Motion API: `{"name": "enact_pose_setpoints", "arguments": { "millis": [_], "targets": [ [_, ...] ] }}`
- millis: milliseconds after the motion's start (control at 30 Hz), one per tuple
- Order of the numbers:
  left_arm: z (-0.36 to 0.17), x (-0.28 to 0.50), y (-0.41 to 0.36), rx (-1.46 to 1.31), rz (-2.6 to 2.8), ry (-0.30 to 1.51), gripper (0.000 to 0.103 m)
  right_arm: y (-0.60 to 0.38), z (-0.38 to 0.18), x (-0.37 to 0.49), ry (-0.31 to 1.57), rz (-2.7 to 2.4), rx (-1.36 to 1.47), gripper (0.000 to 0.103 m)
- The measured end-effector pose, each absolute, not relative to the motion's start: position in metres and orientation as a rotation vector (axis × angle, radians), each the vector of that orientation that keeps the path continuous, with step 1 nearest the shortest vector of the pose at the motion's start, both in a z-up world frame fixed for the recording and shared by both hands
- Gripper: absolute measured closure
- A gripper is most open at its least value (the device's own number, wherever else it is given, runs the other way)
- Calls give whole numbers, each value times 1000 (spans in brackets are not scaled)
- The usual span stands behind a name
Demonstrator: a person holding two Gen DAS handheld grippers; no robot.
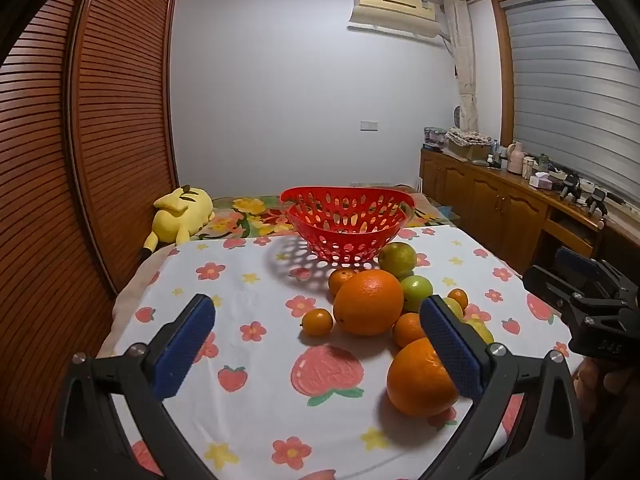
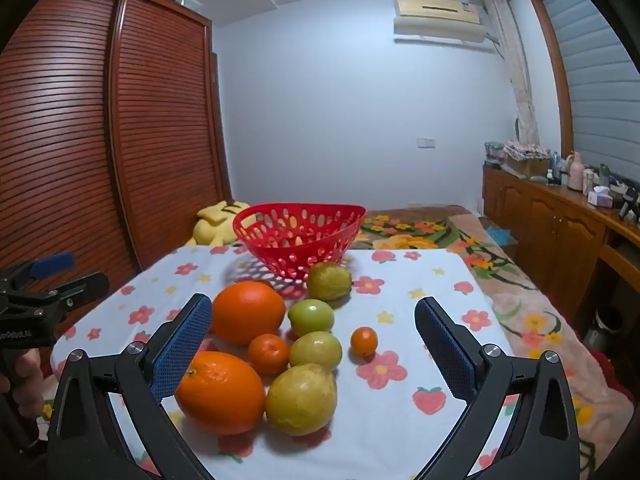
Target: Organize fruits
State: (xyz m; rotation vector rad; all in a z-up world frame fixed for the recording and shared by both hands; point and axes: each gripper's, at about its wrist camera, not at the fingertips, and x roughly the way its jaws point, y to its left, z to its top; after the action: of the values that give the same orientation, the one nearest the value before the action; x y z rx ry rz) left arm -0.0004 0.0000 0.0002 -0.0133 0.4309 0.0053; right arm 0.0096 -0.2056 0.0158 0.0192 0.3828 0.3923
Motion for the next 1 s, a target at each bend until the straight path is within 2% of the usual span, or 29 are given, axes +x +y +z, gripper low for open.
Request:
{"name": "enact_pose_setpoints", "arguments": {
  "millis": [1000],
  "targets": [
    [7, -5, -1, -18, -6, 421, 0, -200, 16, 6, 367, 400, 19, 0]
  ]
}}
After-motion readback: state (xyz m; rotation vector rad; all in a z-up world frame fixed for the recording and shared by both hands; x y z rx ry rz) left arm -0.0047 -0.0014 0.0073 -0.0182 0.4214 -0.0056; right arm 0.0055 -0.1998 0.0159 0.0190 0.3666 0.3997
